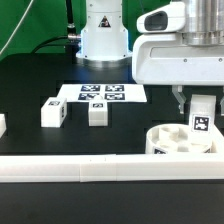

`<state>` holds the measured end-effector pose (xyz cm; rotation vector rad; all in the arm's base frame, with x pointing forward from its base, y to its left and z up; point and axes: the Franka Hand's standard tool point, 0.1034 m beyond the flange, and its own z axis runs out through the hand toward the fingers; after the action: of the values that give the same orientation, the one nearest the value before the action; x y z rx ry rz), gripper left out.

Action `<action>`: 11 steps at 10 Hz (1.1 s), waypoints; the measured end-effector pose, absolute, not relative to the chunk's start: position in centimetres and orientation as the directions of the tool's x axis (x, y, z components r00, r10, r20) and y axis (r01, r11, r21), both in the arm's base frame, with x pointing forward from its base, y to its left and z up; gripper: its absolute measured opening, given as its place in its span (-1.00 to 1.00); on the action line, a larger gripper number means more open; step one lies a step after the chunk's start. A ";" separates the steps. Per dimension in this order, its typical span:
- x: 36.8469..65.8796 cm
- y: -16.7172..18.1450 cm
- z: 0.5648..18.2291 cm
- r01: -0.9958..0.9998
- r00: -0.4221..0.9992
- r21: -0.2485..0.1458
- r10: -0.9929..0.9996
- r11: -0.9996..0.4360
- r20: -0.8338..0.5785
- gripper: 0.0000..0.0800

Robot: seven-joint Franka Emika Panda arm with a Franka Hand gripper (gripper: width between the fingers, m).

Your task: Assemble stool

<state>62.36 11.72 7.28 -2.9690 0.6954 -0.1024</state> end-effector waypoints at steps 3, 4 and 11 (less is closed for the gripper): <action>62.3 11.7 7.3 -0.628 0.773 -0.121 -0.634 -0.769 0.012 -0.15; 62.2 11.7 7.2 -0.735 0.672 -0.135 -0.740 -0.665 -0.016 -0.15; 62.1 12.0 7.2 -0.984 0.141 -0.132 -0.980 -0.123 -0.140 -0.15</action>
Offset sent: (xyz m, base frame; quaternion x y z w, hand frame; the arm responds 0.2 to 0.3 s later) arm -0.0141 -0.0043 -0.0040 0.0146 -0.0026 0.3429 0.9392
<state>62.12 12.03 7.18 -2.2198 1.9415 0.0271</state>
